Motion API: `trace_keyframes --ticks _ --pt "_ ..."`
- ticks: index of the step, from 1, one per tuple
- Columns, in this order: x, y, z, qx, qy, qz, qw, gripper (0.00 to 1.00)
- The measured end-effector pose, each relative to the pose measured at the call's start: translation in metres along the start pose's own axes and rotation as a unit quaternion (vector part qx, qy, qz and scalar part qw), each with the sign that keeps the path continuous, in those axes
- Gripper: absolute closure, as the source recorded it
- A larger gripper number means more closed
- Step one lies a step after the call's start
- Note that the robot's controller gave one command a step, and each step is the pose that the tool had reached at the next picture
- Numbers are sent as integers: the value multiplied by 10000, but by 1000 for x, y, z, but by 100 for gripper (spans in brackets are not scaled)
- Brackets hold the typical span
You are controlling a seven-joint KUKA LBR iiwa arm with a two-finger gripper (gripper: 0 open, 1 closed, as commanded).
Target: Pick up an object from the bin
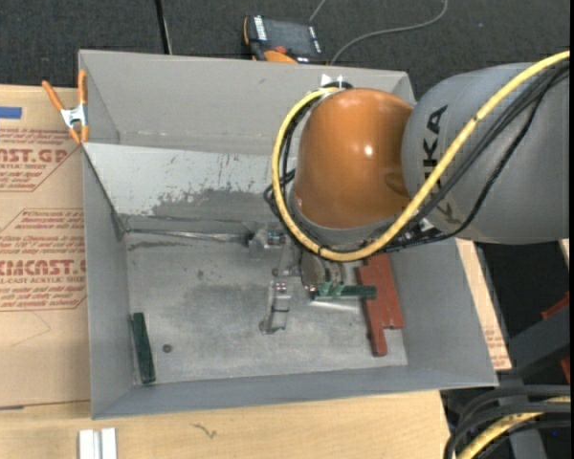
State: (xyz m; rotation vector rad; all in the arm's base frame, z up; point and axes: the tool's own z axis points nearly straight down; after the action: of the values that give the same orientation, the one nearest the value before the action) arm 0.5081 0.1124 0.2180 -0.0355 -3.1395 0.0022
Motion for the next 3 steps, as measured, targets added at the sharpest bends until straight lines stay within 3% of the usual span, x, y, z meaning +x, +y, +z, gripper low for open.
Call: trace_keyframes --ticks 1,2,3 --pt "9 -91 40 10 9 253 9997 0" --pt "-40 -159 79 2 -13 -1012 9949 0" --pt "-83 -148 53 -13 -39 -306 9995 0"
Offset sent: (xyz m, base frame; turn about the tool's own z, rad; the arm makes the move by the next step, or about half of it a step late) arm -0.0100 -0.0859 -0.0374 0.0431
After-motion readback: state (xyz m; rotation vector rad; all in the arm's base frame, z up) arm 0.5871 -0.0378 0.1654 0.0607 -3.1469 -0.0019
